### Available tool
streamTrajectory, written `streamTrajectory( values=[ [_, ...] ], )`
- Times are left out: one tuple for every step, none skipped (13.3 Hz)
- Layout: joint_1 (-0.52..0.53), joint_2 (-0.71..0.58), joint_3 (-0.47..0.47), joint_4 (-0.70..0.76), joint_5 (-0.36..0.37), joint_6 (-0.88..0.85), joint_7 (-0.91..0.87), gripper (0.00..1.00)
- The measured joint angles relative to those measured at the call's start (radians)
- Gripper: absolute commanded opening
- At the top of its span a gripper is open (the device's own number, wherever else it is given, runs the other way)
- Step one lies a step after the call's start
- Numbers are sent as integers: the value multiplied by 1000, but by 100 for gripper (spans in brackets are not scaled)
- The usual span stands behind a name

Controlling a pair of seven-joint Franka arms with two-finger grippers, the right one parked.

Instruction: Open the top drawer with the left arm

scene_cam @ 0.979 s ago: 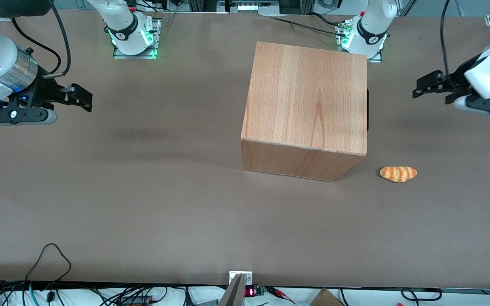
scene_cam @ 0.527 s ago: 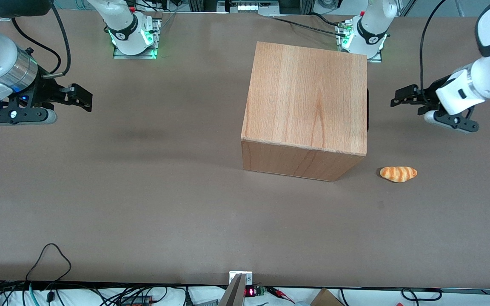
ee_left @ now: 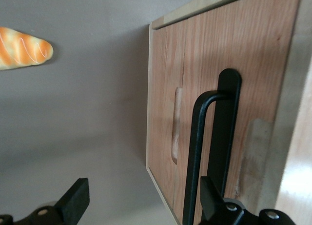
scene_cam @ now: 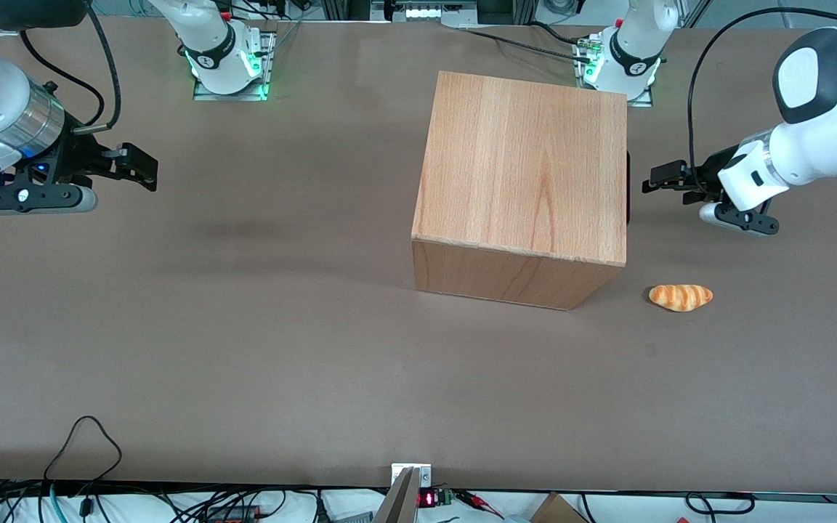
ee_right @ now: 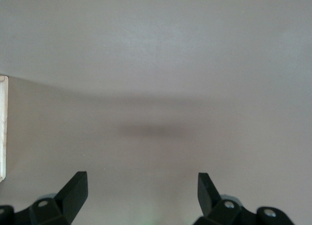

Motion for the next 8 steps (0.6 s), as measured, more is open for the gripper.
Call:
streamTrajectory(
  values=[
    [0,2,0,-8,-9,4,0,100],
    [0,5,0,-14,-20,9,0,100],
    [0,9,0,-18,-27,16,0,100],
    [0,14,0,-20,-35,20,0,100],
    [0,20,0,-21,-41,22,0,100],
    [0,26,0,-21,-46,23,0,100],
    [0,31,0,-21,-51,23,0,100],
    [0,35,0,-21,-58,24,0,100]
  ],
)
